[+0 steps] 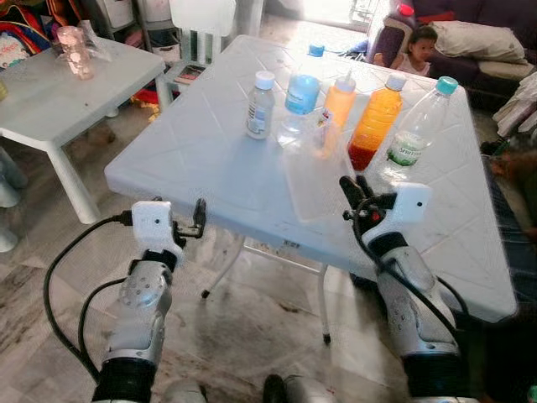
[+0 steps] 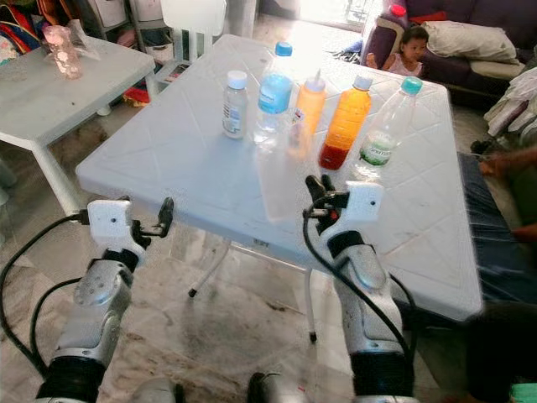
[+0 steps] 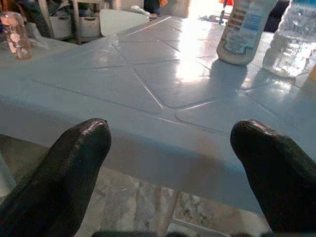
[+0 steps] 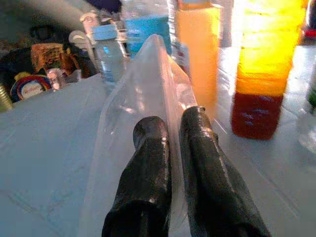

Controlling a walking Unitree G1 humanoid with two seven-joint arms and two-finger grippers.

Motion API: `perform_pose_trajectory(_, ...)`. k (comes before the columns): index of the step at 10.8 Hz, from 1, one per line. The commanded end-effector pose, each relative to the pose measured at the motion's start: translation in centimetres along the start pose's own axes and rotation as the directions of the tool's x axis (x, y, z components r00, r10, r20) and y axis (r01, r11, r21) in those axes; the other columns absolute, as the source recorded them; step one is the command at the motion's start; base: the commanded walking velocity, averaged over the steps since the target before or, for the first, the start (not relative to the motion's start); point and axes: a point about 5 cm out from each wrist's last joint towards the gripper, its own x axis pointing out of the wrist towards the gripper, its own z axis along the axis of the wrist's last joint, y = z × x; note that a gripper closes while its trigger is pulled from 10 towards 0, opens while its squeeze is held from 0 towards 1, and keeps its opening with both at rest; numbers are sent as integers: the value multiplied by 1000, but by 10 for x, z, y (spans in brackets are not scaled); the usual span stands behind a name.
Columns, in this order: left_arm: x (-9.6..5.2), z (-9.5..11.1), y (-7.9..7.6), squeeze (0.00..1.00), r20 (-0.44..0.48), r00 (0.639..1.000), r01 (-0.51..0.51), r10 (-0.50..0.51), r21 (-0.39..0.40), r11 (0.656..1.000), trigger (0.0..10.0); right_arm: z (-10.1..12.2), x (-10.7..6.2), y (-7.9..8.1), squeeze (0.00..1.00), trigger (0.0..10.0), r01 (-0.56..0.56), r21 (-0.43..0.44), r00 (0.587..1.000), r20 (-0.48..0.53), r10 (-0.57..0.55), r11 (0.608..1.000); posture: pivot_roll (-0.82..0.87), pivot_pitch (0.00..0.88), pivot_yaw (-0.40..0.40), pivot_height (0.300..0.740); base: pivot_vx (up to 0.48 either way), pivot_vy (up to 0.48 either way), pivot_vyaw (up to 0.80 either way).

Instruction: Restocking fridge

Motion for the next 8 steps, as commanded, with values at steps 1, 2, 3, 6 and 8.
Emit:
perform_pose_trajectory(1, 0, 0, 5, 0, -8, 1000, -12, 12, 10, 1000, 10000, -10, -1, 7, 0, 10000, -35, -15, 998, -53, 34, 999, 80, 46, -67, 740, 0, 251, 794)
perform_pose_trajectory(2, 0, 1, 5, 0, -6, 1000, -12, 12, 13, 1000, 10000, -11, -2, 9, 0, 10000, -43, -8, 998, -54, 43, 999, 81, 50, -67, 740, 0, 259, 788)
perform_pose_trajectory(3, 0, 1, 6, 0, -6, 1000, -13, 13, 15, 1000, 10000, -12, -3, 13, 0, 10000, -76, -18, 996, -55, 75, 997, 82, 54, -65, 740, 0, 259, 781)
perform_pose_trajectory(6, 0, 1, 8, 0, -9, 1000, -15, 15, 22, 1000, 10000, -11, -1, 20, 0, 10000, -129, -26, 991, -44, 128, 991, 84, 56, -61, 740, 0, 259, 777)
perform_pose_trajectory(8, -1, -1, 7, 0, -13, 1000, -21, 21, 17, 1000, 10000, -13, -3, 22, 0, 10000, -148, -27, 988, -48, 147, 989, 84, 56, -61, 740, 0, 240, 769)
